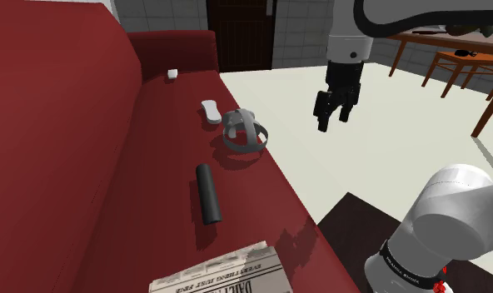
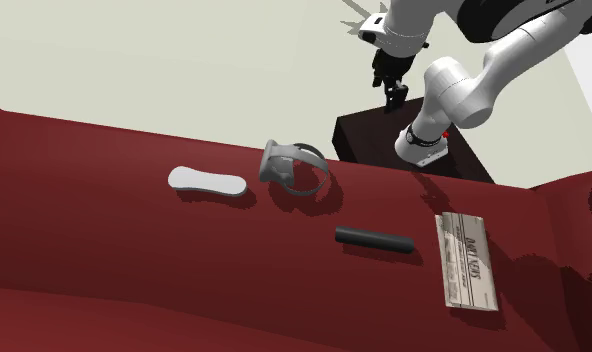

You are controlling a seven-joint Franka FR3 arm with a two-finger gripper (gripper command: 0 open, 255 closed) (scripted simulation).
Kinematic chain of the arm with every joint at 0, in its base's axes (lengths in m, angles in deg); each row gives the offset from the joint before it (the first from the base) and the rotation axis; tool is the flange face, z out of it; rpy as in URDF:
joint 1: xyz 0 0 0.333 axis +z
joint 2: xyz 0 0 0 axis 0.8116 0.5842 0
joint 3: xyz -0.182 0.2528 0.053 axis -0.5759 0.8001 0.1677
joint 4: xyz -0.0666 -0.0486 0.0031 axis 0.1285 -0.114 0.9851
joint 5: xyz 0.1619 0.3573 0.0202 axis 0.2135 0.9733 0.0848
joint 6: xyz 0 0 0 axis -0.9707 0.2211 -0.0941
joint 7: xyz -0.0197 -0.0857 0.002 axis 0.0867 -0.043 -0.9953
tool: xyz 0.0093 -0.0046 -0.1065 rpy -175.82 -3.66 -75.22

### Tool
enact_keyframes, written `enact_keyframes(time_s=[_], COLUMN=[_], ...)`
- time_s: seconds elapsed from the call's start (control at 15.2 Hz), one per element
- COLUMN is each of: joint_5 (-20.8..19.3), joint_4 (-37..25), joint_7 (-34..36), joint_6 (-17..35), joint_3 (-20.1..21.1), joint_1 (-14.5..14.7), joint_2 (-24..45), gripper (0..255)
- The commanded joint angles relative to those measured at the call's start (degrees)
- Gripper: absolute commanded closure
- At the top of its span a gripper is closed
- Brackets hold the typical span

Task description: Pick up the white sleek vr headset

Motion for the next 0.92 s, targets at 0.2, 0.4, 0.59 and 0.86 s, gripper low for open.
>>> enact_keyframes(time_s=[0.2,0.4,0.59,0.86], joint_5=[1.8,3.0,3.7,3.8], joint_4=[-2.5,-5.6,-9.3,-15.3], joint_7=[4.2,8.2,12.2,17.6], joint_6=[4.2,8.0,11.3,15.0], joint_3=[2.0,3.9,5.6,7.5], joint_1=[-0.4,-0.9,-1.5,-2.3], joint_2=[5.4,11.1,16.9,24.7], gripper=[0,0,0,0])
